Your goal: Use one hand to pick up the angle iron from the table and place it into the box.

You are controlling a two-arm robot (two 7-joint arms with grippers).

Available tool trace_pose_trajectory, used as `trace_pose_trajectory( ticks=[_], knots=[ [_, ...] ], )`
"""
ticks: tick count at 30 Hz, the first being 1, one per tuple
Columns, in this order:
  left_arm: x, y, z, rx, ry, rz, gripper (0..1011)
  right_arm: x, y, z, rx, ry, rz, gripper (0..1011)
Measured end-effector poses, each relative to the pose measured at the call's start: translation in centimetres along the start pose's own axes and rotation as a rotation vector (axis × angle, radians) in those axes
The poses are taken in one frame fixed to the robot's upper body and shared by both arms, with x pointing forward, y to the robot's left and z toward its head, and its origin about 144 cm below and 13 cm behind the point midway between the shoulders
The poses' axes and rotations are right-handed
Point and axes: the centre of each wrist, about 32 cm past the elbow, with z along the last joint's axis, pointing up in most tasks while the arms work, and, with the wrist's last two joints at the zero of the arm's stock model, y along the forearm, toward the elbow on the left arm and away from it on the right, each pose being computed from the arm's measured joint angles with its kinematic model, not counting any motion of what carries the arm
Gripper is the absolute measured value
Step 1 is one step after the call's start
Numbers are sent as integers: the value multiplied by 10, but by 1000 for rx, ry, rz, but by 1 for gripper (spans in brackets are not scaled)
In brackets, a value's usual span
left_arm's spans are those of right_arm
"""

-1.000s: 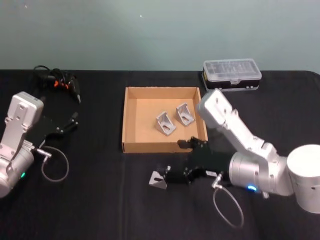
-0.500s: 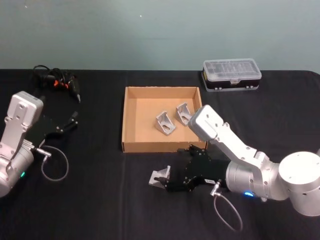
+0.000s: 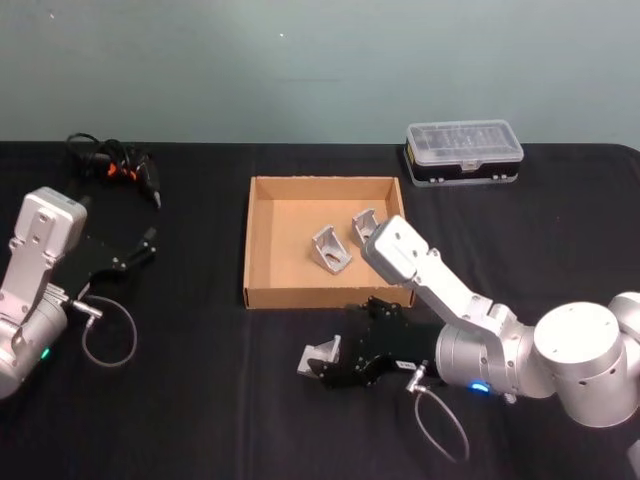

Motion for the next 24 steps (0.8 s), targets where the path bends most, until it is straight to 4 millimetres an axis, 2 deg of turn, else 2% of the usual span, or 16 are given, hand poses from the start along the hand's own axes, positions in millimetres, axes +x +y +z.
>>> trace_pose_trajectory(
  ticks=[24],
  knots=[
    [0,0,0,0,0,0,1011,1,4,-5,0,24,-1,985]
  ],
)
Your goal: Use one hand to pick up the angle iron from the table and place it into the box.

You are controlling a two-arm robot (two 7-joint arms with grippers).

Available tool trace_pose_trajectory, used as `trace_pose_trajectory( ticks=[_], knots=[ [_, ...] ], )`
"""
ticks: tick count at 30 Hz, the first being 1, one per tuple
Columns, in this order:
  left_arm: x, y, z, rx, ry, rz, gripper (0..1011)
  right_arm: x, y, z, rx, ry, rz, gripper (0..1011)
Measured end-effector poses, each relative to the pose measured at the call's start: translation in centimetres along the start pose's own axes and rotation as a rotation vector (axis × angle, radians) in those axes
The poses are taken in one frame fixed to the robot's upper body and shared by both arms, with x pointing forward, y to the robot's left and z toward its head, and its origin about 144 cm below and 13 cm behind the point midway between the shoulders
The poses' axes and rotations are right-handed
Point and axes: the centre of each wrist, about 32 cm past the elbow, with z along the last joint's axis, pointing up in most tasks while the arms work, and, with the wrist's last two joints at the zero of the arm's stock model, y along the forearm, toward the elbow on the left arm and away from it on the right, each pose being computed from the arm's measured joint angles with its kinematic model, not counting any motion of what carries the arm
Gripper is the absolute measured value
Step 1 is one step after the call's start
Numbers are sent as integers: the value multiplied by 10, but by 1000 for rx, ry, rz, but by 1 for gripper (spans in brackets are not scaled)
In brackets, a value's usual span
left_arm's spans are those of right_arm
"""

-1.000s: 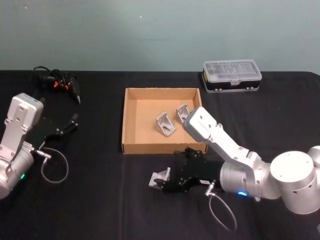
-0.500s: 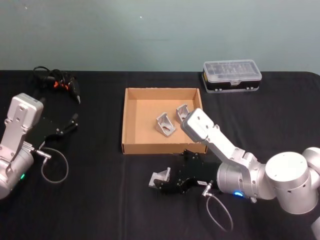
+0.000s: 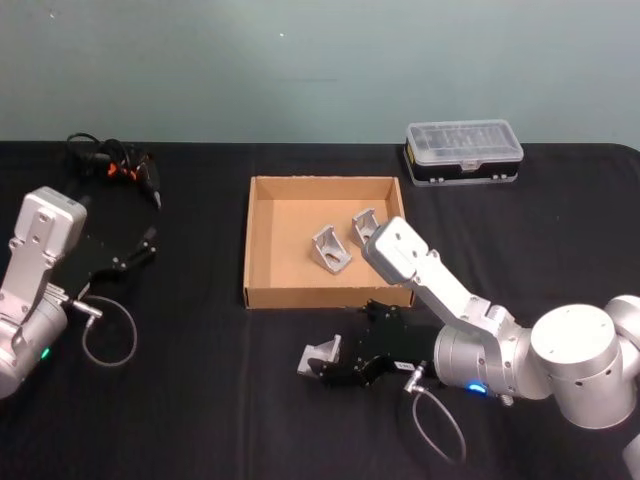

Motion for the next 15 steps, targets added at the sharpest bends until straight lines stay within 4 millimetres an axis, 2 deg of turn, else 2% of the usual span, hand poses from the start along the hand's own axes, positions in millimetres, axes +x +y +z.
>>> trace_pose_trajectory(
  ticks=[6,12,13,15],
  knots=[
    [0,0,0,0,0,0,1011,0,0,0,0,0,-1,846],
    [0,0,0,0,0,0,1011,0,0,0,-1,-1,-1,640],
    [0,0,0,0,0,0,1011,0,0,0,-1,-1,-1,640],
    [0,0,0,0,0,0,1011,0,0,0,-1,-1,-1,539]
  ],
)
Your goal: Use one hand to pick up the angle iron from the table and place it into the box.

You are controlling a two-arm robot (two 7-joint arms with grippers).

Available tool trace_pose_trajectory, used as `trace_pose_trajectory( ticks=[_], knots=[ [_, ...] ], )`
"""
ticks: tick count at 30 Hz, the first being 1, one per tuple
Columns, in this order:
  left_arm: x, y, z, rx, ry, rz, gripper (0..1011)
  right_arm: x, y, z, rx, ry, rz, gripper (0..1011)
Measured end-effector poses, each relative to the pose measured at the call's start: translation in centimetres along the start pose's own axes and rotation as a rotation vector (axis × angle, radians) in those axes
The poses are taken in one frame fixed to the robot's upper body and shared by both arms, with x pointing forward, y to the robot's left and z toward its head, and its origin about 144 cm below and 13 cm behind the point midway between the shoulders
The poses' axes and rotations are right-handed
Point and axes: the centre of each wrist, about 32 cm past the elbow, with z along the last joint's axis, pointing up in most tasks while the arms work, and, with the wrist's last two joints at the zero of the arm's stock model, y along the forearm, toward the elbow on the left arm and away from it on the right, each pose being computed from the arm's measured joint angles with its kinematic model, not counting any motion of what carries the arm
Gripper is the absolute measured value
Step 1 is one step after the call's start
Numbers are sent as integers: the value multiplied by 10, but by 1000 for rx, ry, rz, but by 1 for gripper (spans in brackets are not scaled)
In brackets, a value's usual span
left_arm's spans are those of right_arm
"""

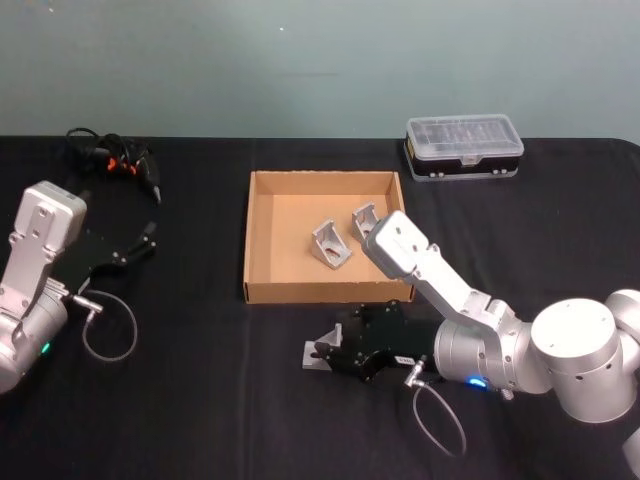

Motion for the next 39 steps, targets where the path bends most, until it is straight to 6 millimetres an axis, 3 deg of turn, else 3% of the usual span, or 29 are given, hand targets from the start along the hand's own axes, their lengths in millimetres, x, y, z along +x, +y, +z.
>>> trace_pose_trajectory(
  ticks=[6,26,39],
  knots=[
    [0,0,0,0,0,0,1011,0,0,0,0,0,0,417],
    [0,0,0,0,0,0,1011,0,-1,0,2,0,1,417],
    [0,0,0,0,0,0,1012,0,-16,26,65,-9,-28,417]
  ],
)
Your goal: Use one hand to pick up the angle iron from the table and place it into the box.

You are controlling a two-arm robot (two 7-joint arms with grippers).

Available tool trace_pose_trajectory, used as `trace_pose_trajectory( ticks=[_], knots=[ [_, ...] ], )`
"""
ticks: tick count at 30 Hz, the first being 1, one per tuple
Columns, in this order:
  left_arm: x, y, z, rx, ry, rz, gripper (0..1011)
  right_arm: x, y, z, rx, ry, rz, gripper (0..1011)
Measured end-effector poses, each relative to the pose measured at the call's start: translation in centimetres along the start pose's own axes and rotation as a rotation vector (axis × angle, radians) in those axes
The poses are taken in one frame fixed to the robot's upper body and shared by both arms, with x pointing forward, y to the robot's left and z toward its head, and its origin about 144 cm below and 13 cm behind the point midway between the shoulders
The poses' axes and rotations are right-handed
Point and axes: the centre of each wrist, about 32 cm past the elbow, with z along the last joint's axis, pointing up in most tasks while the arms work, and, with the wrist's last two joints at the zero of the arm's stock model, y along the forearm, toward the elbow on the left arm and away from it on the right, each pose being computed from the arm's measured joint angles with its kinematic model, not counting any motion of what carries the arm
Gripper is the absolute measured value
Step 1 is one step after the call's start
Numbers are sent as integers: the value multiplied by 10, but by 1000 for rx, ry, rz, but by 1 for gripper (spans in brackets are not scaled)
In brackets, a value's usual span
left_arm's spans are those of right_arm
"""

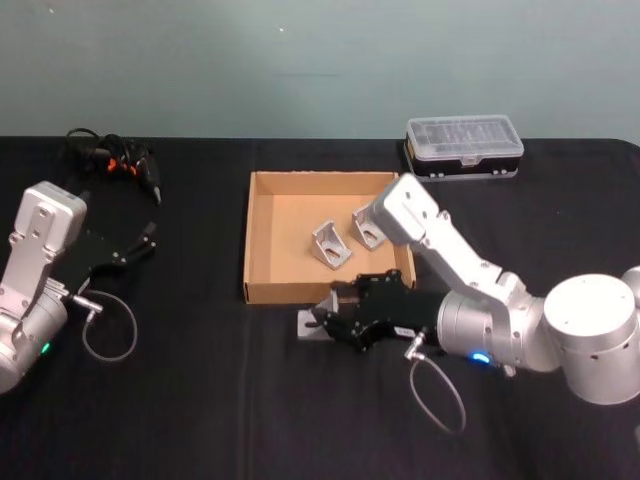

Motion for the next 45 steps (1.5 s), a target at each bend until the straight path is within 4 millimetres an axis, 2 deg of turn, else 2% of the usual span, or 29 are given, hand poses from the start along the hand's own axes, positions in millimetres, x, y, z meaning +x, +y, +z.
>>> trace_pose_trajectory(
  ticks=[8,17,30,45],
  knots=[
    [0,0,0,0,0,0,1011,14,1,20,27,-19,-37,417],
    [0,0,0,0,0,0,1011,32,16,36,24,-35,-71,417],
    [0,0,0,0,0,0,1011,50,53,46,-16,-21,-71,417],
    [0,0,0,0,0,0,1011,51,91,50,-66,-23,-47,417]
  ],
)
